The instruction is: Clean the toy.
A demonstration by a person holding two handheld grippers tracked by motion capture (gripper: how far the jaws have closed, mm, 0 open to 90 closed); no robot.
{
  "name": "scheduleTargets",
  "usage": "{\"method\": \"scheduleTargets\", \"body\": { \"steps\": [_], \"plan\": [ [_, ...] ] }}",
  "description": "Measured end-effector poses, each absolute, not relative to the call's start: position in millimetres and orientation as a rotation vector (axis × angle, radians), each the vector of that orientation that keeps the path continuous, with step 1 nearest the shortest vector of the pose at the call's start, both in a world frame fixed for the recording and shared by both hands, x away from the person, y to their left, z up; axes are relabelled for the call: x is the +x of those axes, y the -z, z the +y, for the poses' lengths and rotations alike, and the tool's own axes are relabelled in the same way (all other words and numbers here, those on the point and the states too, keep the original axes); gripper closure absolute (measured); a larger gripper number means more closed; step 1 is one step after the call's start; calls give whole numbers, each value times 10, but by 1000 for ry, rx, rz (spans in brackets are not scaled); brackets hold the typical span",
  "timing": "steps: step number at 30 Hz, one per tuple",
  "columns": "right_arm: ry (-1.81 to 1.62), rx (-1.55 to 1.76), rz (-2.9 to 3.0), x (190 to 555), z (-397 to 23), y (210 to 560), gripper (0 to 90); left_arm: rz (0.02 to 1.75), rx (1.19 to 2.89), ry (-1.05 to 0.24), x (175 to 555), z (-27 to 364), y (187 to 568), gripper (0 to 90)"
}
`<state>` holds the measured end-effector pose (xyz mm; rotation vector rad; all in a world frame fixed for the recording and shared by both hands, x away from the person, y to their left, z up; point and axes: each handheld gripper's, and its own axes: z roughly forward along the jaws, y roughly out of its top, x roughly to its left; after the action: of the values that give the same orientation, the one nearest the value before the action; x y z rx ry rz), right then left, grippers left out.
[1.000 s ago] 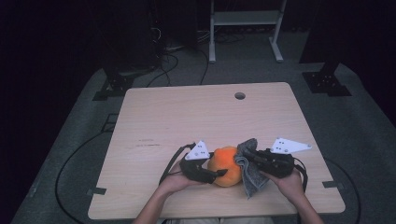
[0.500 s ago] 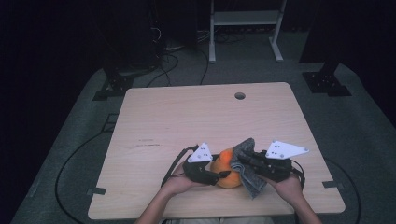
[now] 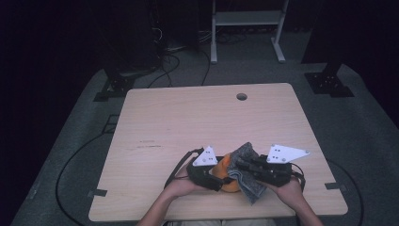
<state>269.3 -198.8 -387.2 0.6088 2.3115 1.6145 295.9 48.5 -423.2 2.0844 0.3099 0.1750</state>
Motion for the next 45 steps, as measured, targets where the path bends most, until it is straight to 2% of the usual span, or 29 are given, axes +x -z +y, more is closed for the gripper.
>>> {"method": "scheduleTargets", "body": {
  "steps": [6,11,18,21,33,39,45],
  "plan": [
    [-1571,700,2289,2796,-2144,3909,793,234,2103,-195,2901,475,4252,313],
    [-1556,822,2298,2883,-2369,4012,793,193,2108,-212,2876,436,4261,290],
    [-1606,678,2338,2740,-2113,3852,794,101,2148,-249,2800,406,4253,251],
    [-1569,668,2364,2753,-2082,3873,793,106,2155,-248,2793,414,4256,251],
    [-1508,889,2331,2933,-2519,4124,793,130,2154,-225,2828,439,4263,255],
    [-1491,926,2318,2959,-2579,4152,793,194,2140,-193,2894,518,4262,253],
    [-1685,872,2285,2908,-2563,4066,793,222,2131,-171,2933,544,4268,249]
  ]
}}
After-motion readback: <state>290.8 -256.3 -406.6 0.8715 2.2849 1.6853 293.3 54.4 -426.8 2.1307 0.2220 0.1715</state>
